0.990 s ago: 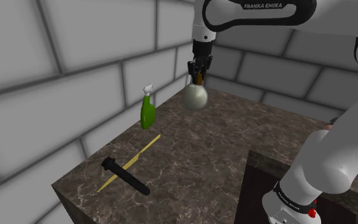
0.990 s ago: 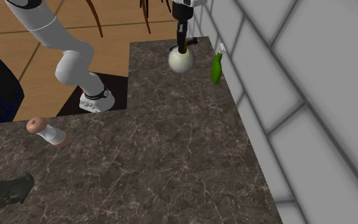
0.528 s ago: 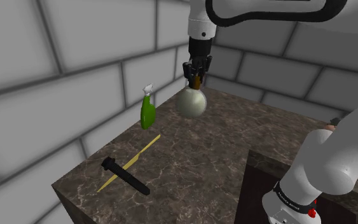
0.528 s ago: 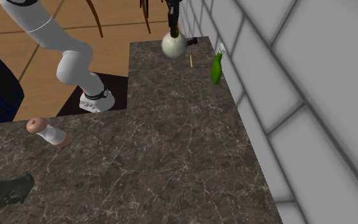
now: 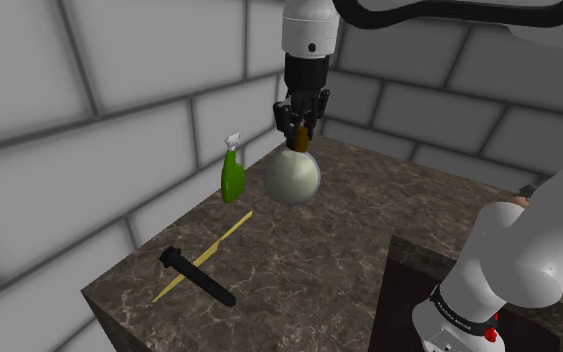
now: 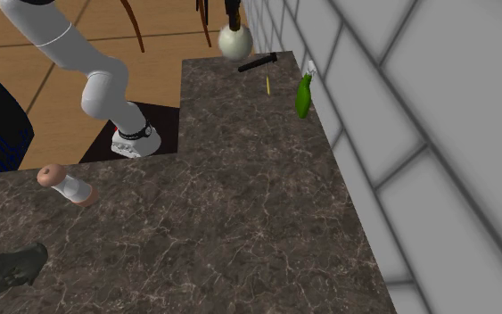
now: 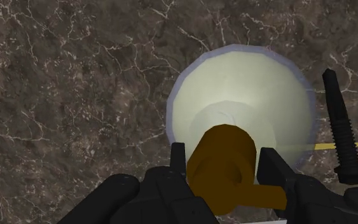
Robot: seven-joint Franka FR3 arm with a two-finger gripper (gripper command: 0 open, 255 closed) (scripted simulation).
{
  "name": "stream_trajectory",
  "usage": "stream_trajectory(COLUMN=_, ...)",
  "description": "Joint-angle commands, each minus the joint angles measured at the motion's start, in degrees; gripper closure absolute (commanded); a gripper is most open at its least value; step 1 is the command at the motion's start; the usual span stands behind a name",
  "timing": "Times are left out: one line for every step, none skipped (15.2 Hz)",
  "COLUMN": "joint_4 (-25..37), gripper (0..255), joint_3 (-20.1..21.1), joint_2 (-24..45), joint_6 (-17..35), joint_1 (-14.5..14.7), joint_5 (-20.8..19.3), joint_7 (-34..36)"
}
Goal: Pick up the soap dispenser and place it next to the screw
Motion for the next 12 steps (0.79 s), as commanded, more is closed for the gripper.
stream_trajectory(joint_4=1.33, gripper=255, joint_3=1.81, joint_2=0.49, joint_6=-1.0, joint_1=1.06, joint_5=0.37, joint_7=2.9)
stream_trajectory(joint_4=2.13, gripper=255, joint_3=2.71, joint_2=0.83, joint_6=-1.55, joint_1=1.58, joint_5=0.53, joint_7=4.33)
stream_trajectory(joint_4=3.0, gripper=255, joint_3=3.63, joint_2=1.24, joint_6=-2.11, joint_1=2.11, joint_5=0.66, joint_7=5.77)
stream_trajectory(joint_4=3.94, gripper=255, joint_3=4.57, joint_2=1.72, joint_6=-2.68, joint_1=2.63, joint_5=0.75, joint_7=7.23)
stream_trajectory(joint_4=4.96, gripper=255, joint_3=5.52, joint_2=2.27, joint_6=-3.25, joint_1=3.16, joint_5=0.82, joint_7=8.71)
stream_trajectory(joint_4=6.05, gripper=255, joint_3=6.47, joint_2=2.9, joint_6=-3.83, joint_1=3.69, joint_5=0.84, joint_7=10.21)
stream_trajectory(joint_4=7.21, gripper=255, joint_3=7.44, joint_2=3.6, joint_6=-4.42, joint_1=4.24, joint_5=0.83, joint_7=11.74)
stream_trajectory(joint_4=8.46, gripper=255, joint_3=8.4, joint_2=4.39, joint_6=-5.02, joint_1=4.81, joint_5=0.76, joint_7=13.3)
stream_trajectory(joint_4=9.79, gripper=255, joint_3=9.39, joint_2=5.26, joint_6=-5.63, joint_1=5.39, joint_5=0.64, joint_7=14.88)
stream_trajectory(joint_4=11.21, gripper=255, joint_3=10.39, joint_2=6.22, joint_6=-6.26, joint_1=5.99, joint_5=0.45, joint_7=16.49)
stream_trajectory(joint_4=13.0, gripper=255, joint_3=11.58, joint_2=7.47, joint_6=-7.03, joint_1=6.74, joint_5=0.16, joint_7=18.43)
stream_trajectory(joint_4=11.84, gripper=255, joint_3=11.48, joint_2=7.12, joint_6=-6.18, joint_1=6.75, joint_5=0.3, joint_7=18.37)
